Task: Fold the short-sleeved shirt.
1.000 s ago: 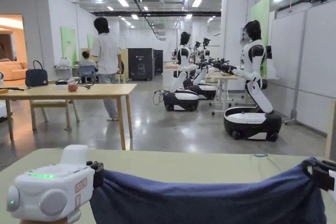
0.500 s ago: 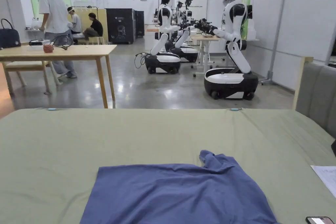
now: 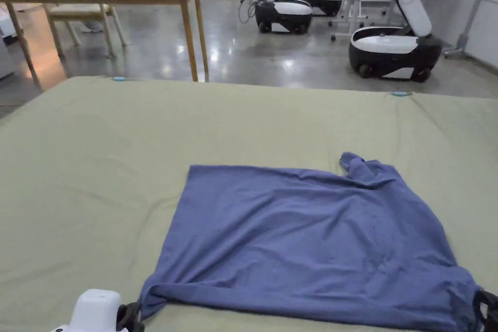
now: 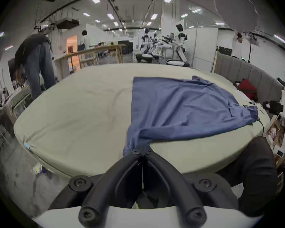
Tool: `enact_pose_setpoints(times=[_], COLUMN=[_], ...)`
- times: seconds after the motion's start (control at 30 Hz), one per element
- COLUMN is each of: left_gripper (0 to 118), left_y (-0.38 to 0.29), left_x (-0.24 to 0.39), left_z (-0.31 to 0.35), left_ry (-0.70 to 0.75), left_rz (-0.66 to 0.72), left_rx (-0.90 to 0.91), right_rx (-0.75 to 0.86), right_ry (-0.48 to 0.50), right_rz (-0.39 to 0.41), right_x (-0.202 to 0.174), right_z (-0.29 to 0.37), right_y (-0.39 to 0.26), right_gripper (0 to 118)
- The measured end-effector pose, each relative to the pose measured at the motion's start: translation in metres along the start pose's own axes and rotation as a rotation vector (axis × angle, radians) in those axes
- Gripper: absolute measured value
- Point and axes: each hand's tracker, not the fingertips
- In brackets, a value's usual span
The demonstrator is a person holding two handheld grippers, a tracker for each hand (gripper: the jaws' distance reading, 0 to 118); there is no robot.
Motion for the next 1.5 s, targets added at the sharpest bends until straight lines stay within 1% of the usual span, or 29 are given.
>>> enact_pose_setpoints(times=[0.03,0.13,0.17,0.2,0.23,0.4,0.43,0.47,0.5,0.53,0.57,0.6,0.63,0.7,0.73,0.8,0.83,0.87,0.9,0.93,0.97,1.03,1.07,1.13,1.2,1.27,1.3,1.43,1.5], left_gripper=[0,23,33,90,118,113,108,97,60,18,5,5,5,5,5,5,5,5,5,5,5,5,5,5,5,5,5,5,5], left_y=[0.0,0.001,0.003,-0.002,-0.002,0.009,0.011,0.006,0.008,0.009,0.009,0.01,0.012,0.014,0.028,0.032,0.034,0.032,0.033,0.034,0.033,0.034,0.037,0.042,0.062,0.09,0.106,0.169,0.195], left_x=[-0.002,-0.004,-0.004,-0.011,-0.011,-0.006,-0.007,-0.019,-0.02,-0.021,-0.021,-0.018,-0.015,-0.012,0.009,0.02,0.027,0.001,-0.002,-0.004,-0.003,0.001,0.002,0.002,0.0,0.007,0.007,0.003,0.001], left_z=[-0.003,-0.012,-0.016,-0.029,-0.034,-0.043,-0.047,-0.068,-0.073,-0.078,-0.084,-0.086,-0.086,-0.083,-0.055,-0.045,-0.04,-0.057,-0.058,-0.058,-0.058,-0.058,-0.055,-0.05,-0.044,-0.046,-0.049,-0.085,-0.116], left_ry=[0.009,0.043,0.062,0.075,0.082,0.076,0.074,0.071,0.063,0.04,0.033,0.013,0.021,0.015,0.027,0.019,0.028,-0.009,-0.013,-0.014,-0.01,-0.012,-0.008,0.004,-0.011,-0.013,-0.013,-0.018,0.003], left_rz=[-0.006,-0.026,-0.036,-0.047,-0.056,-0.056,-0.054,-0.043,-0.032,-0.027,-0.03,-0.025,-0.036,-0.041,-0.052,-0.041,-0.049,-0.008,-0.005,-0.002,-0.009,-0.022,-0.031,-0.056,-0.073,-0.146,-0.15,-0.147,-0.151], left_rx=[-0.011,-0.022,-0.037,-0.057,-0.067,-0.072,-0.079,-0.089,-0.102,-0.124,-0.146,-0.141,-0.145,-0.143,-0.111,-0.111,-0.107,-0.136,-0.141,-0.145,-0.146,-0.156,-0.157,-0.137,-0.12,-0.085,-0.074,-0.033,-0.034], right_rx=[-0.008,-0.033,-0.043,-0.05,-0.053,-0.071,-0.077,-0.087,-0.088,-0.081,-0.065,-0.046,-0.017,-0.027,-0.07,-0.058,-0.099,-0.141,-0.166,-0.186,-0.171,-0.144,-0.142,-0.069,-0.054,-0.011,-0.001,0.031,0.015], right_ry=[0.003,0.007,0.005,-0.003,-0.006,-0.023,-0.034,-0.056,-0.068,-0.07,-0.066,-0.067,-0.065,-0.048,-0.045,-0.068,-0.064,-0.053,-0.039,-0.023,-0.004,0.007,0.061,0.035,0.062,0.059,0.062,0.083,0.068], right_rz=[-0.002,0.008,0.021,0.034,0.049,0.083,0.086,0.093,0.103,0.107,0.108,0.107,0.115,0.145,0.174,0.201,0.211,0.209,0.191,0.161,0.11,0.03,0.019,0.066,0.068,0.101,0.109,0.076,0.086], right_x=[-0.003,-0.005,-0.007,-0.008,-0.008,-0.007,-0.005,-0.004,-0.002,-0.001,0.002,0.002,0.002,0.004,0.002,0.001,0.004,0.007,0.01,0.013,0.02,0.028,0.028,0.023,0.019,0.013,0.01,0.006,0.003], right_z=[-0.004,-0.008,-0.01,-0.011,-0.011,-0.014,-0.016,-0.017,-0.017,-0.015,-0.012,-0.01,-0.009,-0.012,-0.019,-0.032,-0.043,-0.055,-0.063,-0.071,-0.076,-0.08,-0.076,-0.06,-0.053,-0.052,-0.055,-0.09,-0.118], right_y=[-0.002,-0.011,-0.013,-0.014,-0.014,-0.012,-0.013,-0.014,-0.015,-0.016,-0.016,-0.016,-0.016,-0.017,-0.018,-0.023,-0.025,-0.026,-0.027,-0.028,-0.029,-0.026,-0.021,-0.007,0.013,0.042,0.054,0.109,0.128], right_gripper=[0,0,0,0,0,0,0,0,0,0,1,14,41,115,118,118,118,113,80,26,5,5,5,5,5,5,5,5,5])
